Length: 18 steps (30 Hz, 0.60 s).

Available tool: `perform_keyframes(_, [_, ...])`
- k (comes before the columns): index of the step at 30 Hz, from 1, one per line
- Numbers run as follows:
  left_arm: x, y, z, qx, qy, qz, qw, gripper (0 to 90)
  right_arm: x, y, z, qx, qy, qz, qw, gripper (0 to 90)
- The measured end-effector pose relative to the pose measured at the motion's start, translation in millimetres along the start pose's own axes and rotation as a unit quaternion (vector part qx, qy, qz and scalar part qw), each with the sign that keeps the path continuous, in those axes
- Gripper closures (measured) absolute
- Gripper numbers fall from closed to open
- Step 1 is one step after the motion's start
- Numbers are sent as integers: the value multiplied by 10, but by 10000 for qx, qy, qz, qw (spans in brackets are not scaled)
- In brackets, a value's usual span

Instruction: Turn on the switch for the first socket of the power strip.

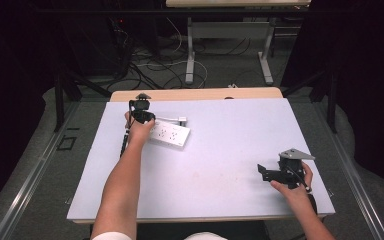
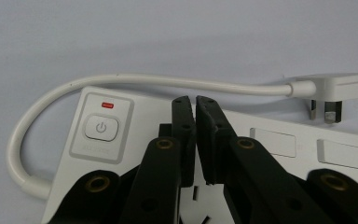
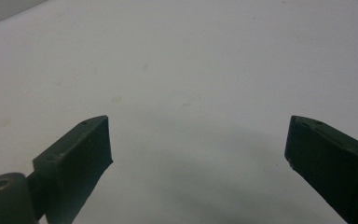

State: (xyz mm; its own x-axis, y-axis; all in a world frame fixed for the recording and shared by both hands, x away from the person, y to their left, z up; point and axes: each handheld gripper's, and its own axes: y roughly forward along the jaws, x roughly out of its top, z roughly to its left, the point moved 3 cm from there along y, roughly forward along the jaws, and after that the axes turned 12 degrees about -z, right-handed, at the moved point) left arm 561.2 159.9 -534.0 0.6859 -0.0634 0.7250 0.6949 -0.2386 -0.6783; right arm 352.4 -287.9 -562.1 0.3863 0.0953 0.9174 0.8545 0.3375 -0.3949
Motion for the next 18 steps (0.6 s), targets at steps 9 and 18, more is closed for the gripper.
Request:
perform_keyframes(9, [24,-84,-42,-58,13,-126,9999,814,9,9,-2,20,-33,-22,10000,64])
perform_keyframes(18, [52,-186,-82,-172,61,-218,9996,719,17,17,19,49,-8,0,10000,64])
